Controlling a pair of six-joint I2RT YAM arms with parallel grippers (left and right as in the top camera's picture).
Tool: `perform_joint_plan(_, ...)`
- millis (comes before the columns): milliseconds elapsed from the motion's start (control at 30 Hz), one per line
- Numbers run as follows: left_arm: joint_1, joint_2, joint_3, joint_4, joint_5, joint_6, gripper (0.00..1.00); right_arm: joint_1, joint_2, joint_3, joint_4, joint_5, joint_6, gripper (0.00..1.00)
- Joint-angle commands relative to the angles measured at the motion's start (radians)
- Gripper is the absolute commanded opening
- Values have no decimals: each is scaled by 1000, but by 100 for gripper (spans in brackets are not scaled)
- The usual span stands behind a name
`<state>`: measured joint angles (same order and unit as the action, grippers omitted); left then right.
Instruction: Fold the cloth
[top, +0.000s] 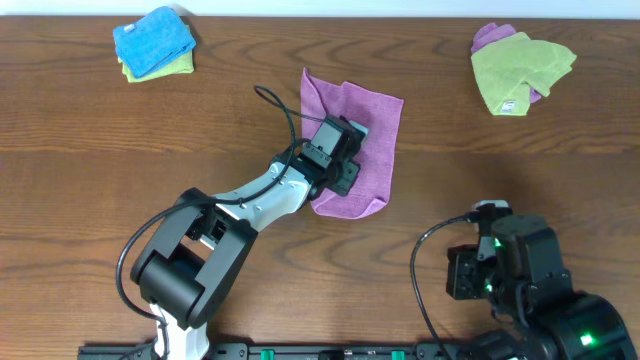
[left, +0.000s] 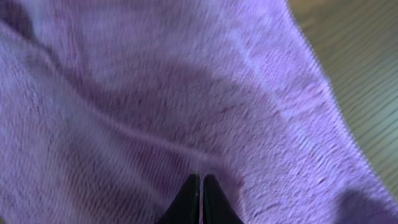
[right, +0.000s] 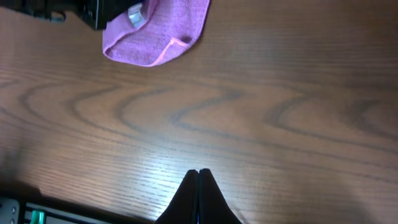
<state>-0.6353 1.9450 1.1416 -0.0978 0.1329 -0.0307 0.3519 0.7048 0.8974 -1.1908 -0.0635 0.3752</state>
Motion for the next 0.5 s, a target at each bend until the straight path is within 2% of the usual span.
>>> perform_joint_plan(0,0,19,18,-47,-60,35,6,7,18,-2,10,10,13,1)
perform_joint_plan(100,0,19,18,-107,-99,63,6,7,39,-2,24,10,13,2)
perform_joint_plan(333,0,18,18,-208,-290,88,6,7,87,-2,37,11,9,2)
perform_joint_plan(467,0,18,18,-267,-332,88,6,7,102,-2,47,11,9,1)
